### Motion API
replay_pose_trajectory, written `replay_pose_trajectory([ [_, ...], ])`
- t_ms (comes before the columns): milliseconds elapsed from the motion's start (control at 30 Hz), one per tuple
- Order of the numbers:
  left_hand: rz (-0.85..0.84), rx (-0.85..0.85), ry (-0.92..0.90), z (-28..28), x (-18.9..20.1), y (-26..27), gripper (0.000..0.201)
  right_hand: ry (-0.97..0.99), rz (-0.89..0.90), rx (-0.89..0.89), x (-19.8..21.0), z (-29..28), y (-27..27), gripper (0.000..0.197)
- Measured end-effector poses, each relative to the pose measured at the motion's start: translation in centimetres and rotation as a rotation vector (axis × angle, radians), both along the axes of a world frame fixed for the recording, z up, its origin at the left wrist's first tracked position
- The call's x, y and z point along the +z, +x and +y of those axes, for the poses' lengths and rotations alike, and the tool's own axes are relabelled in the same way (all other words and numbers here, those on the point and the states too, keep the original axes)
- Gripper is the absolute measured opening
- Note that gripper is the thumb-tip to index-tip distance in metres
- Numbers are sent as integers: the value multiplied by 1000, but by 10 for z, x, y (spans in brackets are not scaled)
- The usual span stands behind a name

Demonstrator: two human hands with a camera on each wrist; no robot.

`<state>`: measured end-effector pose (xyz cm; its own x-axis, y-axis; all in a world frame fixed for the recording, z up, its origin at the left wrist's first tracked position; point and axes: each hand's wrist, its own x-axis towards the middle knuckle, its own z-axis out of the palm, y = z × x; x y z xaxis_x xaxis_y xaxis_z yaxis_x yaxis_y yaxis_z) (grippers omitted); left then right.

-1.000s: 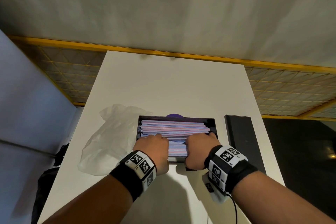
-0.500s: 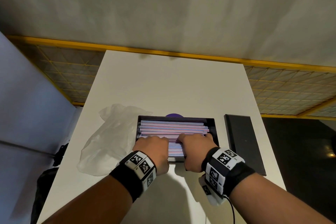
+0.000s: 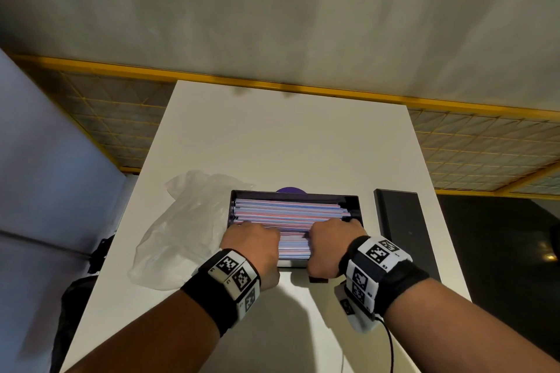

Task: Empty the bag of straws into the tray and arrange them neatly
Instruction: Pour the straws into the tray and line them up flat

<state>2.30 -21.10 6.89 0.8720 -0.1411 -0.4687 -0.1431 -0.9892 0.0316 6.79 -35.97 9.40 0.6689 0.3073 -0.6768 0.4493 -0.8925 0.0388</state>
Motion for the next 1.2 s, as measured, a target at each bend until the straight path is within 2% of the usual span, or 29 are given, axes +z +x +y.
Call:
replay_pose_trajectory([
  [67, -13, 2, 8, -1, 0, 0, 35, -7, 14, 5, 0, 0, -1, 11],
  [333, 1, 5, 8, -7, 4, 2, 38, 34, 11, 4, -2, 3, -2, 19],
  [400, -2, -20, -48, -14, 5, 5, 45, 98, -5, 34, -1, 10, -5, 24],
  [467, 59, 23, -138, -18, 7, 7, 51, 170, 7, 42, -1, 14, -7, 28],
  [567, 111, 65, -144, -8, 5, 6, 45, 195, 12, -7, -2, 10, -4, 33],
  [700, 69, 33, -69, 0, 0, 3, 37, 135, -30, -5, -2, 1, -2, 14],
  [867, 73, 58, -98, -1, -2, 3, 35, 146, -30, -3, -3, 0, -4, 14],
  [1000, 126, 43, -190, -4, -2, 5, 41, 202, -7, -19, -4, 0, -4, 17],
  [1200, 96, 21, -115, -1, -3, 8, 38, 174, 1, -17, -4, -3, -1, 13],
])
